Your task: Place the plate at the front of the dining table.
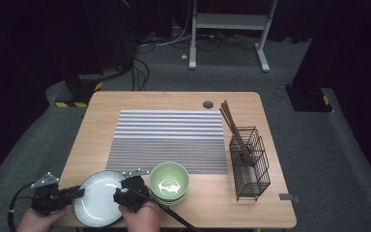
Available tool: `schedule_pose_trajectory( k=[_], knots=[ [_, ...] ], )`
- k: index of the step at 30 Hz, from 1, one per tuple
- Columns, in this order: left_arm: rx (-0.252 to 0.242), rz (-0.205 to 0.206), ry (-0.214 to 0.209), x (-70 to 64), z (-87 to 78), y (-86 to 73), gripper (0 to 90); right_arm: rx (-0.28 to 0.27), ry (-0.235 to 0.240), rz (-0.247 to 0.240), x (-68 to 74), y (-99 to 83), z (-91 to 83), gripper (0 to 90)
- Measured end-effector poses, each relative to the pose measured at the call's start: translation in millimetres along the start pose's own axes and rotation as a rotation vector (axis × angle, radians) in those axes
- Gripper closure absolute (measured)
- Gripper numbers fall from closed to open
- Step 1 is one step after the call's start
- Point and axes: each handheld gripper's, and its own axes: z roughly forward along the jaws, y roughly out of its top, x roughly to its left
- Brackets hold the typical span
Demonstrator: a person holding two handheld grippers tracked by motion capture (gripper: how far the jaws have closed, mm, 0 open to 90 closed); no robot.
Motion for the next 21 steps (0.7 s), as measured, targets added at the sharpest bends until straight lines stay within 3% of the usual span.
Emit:
schedule_pose_trajectory(
  k=[11, 21],
  knots=[
    [-0.009, -0.021, -0.014, 2.9, 0.2, -0.3, 70.3, 0.0, 0.006, 0.04, -1.9, 3.7, 1.6, 48.8],
    [-0.021, -0.009, 0.021, 2.2, -0.7, -0.2, 75.7, -0.005, 0.008, 0.036, 0.0, 4.3, 3.7, 48.9]
  ],
)
